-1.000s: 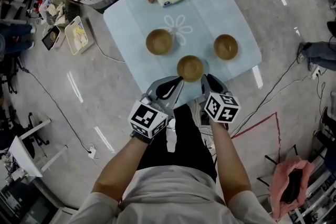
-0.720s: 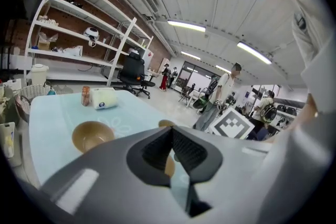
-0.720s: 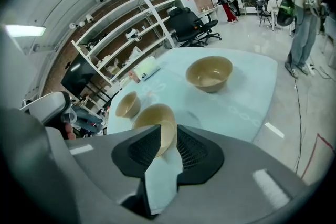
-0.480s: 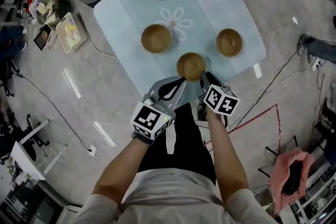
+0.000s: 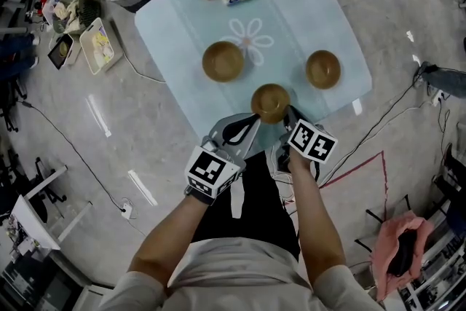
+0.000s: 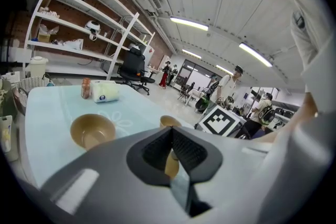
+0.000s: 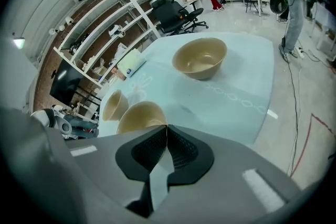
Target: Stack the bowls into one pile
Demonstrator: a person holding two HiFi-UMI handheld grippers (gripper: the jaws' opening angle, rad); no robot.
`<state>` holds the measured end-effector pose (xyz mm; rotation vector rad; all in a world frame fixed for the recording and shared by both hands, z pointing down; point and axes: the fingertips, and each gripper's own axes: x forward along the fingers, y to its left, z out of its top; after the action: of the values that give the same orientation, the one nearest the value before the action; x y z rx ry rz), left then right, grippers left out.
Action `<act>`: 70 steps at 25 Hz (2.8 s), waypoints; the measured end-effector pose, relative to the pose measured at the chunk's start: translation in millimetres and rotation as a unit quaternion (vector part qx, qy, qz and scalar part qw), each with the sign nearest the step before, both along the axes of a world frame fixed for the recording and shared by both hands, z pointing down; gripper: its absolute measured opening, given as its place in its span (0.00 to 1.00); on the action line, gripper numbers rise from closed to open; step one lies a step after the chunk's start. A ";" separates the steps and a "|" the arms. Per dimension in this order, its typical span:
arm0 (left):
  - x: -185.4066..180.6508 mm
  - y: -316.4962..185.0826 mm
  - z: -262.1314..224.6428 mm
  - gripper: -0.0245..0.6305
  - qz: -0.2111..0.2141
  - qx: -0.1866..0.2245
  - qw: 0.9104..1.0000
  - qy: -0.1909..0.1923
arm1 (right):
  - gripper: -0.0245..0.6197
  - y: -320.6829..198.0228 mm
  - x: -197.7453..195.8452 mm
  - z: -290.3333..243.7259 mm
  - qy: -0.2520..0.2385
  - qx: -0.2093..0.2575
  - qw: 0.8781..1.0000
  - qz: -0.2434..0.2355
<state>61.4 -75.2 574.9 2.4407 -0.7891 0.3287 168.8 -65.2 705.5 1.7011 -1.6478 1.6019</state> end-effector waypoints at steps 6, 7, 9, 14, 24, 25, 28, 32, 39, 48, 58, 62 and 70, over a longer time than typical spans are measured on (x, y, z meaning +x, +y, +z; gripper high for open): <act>-9.4 -9.5 -6.8 0.05 -0.011 0.004 1.000 0.003 | 0.07 -9.5 -7.0 -14.4 -0.024 0.001 1.000 0.006; -10.8 -11.7 -8.5 0.05 -0.012 0.005 1.000 0.004 | 0.07 -12.6 -8.4 -18.6 -0.030 0.003 0.999 0.009; -14.0 -16.4 -12.1 0.05 -0.016 0.009 1.000 0.005 | 0.07 -20.0 -11.5 -27.5 -0.042 0.009 0.999 0.015; -23.5 -28.9 -25.5 0.05 -0.030 0.018 0.999 0.005 | 0.07 -43.7 -23.6 -50.8 -0.069 0.029 0.997 0.023; -50.6 -53.7 -38.7 0.05 -0.052 0.031 0.998 0.009 | 0.07 -92.2 -69.4 -71.9 -0.105 0.053 0.993 0.010; -53.2 -55.1 -37.8 0.05 -0.053 0.031 0.998 0.009 | 0.07 -95.5 -73.9 -71.4 -0.106 0.053 0.993 0.009; -61.8 -61.1 -35.9 0.05 -0.060 0.028 0.998 0.009 | 0.07 -105.0 -86.8 -68.1 -0.112 0.053 0.992 0.008; -71.2 -68.6 -32.3 0.05 -0.068 0.026 0.997 0.008 | 0.07 -116.9 -101.4 -59.6 -0.114 0.051 0.992 0.005; -91.7 -84.5 -25.0 0.05 -0.080 0.020 0.997 0.010 | 0.07 -137.8 -126.2 -45.2 -0.112 0.047 0.993 -0.006; -105.3 -91.0 -13.5 0.05 -0.088 0.010 0.996 0.012 | 0.07 -138.8 -136.7 -24.3 -0.072 0.036 0.996 -0.046; -88.0 -87.2 -16.6 0.05 -0.074 0.011 0.997 0.012 | 0.15 -133.4 -120.6 -33.9 -0.009 0.047 0.995 -0.084; -76.3 -82.3 -20.6 0.05 -0.067 0.012 0.998 0.013 | 0.15 -127.3 -110.6 -43.9 -0.016 0.057 0.996 -0.072; -41.9 -73.2 -33.6 0.05 -0.043 0.021 0.999 0.015 | 0.11 -105.9 -78.4 -70.3 -0.028 0.078 0.996 -0.043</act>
<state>19.5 -148.4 541.3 2.4367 -0.8934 0.2452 90.5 -171.1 635.2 1.6456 -1.8924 1.5286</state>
